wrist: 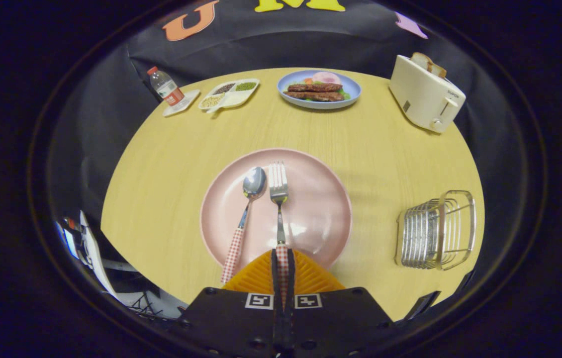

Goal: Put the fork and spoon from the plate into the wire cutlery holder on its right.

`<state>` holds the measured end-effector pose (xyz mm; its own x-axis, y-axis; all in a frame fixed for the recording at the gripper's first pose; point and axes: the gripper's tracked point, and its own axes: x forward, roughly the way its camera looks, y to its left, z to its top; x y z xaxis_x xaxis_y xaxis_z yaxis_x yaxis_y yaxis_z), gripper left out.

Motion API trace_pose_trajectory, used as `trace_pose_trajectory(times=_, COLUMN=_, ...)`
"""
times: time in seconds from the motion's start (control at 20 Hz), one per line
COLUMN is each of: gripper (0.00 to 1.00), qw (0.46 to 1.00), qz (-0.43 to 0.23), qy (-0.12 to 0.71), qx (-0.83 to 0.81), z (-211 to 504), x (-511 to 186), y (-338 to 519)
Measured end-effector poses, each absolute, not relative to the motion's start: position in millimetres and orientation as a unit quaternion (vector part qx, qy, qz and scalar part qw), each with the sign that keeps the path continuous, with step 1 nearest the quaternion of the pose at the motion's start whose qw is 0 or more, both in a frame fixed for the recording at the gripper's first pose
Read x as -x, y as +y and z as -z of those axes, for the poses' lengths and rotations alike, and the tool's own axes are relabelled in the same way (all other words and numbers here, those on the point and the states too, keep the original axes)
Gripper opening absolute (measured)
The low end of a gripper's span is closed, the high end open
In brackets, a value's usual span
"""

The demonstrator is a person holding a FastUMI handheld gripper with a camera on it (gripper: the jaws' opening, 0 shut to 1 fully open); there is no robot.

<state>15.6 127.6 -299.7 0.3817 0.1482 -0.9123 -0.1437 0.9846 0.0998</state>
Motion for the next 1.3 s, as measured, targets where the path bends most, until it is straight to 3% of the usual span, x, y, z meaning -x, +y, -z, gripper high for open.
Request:
trace_pose_trajectory(times=0.3, gripper=0.01, qw=0.82, qz=-0.069, qy=0.569, qx=-0.015, z=207.6, x=-2.2, y=49.6)
trace_pose_trajectory(times=0.5, gripper=0.01, qw=0.778, qz=-0.037, qy=0.625, qx=-0.052, z=183.5, x=17.2, y=-12.1)
trace_pose_trajectory(times=0.75, gripper=0.01, qw=0.723, qz=0.0, qy=0.688, qx=-0.066, z=194.2, x=21.8, y=-57.7)
trace_pose_trajectory(times=1.3, gripper=0.01, qw=0.611, qz=0.028, qy=0.785, qx=-0.101, z=229.6, x=12.4, y=-66.4)
